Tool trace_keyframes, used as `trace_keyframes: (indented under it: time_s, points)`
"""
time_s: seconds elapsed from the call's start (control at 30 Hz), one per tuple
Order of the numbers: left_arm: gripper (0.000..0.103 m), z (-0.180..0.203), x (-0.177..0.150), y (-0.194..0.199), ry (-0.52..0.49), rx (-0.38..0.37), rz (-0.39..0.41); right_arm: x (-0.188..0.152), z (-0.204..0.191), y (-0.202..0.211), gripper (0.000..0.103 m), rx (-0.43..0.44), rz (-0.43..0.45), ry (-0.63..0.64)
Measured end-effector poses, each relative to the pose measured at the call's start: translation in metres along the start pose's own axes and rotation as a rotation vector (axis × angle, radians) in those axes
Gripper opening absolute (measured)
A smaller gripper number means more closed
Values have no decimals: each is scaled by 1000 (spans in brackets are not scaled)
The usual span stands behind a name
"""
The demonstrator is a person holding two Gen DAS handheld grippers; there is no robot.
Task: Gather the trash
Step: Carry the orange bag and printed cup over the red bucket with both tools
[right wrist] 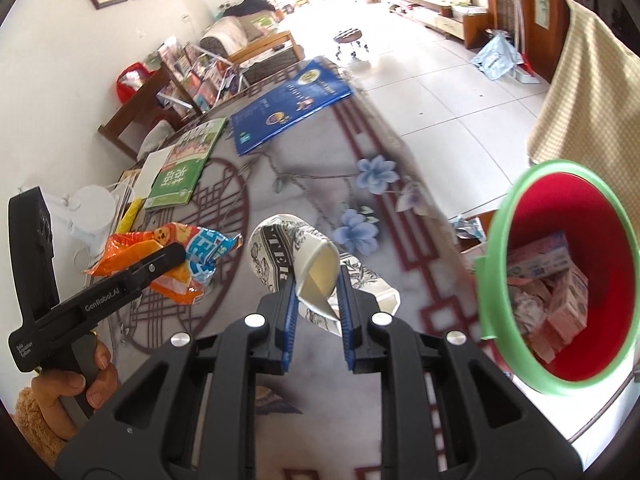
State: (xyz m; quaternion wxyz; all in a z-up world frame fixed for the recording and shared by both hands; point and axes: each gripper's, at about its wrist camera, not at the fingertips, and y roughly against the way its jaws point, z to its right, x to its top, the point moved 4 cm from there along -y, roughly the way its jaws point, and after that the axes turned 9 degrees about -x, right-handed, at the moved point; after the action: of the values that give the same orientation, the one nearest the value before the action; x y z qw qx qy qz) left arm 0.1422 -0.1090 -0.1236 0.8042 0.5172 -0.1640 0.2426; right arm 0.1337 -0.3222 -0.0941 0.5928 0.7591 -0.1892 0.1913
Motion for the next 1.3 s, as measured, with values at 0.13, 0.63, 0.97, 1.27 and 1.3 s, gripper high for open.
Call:
trace_keyframes:
  time_s: [0.13,0.63,0.97,1.27,1.3]
  points:
    - [47,19,-6,-4,-26,-17,-11,-3,21,8,19,-20,10,-35]
    - [47,90,-20,-22,-94,-56,-39,-8,87,30,19,-52,38,-104]
    - [47,147,-24,-41,-161,-75,-60,-8,145,38,19,-77,52,-172]
    - [47,201,-25,-68,-233,-119,-91,-9,199,48,19,-128,61,-246]
    - [47,207,-26,-72,-240,-126,-98,-10,203,49,19,-133,63,-252]
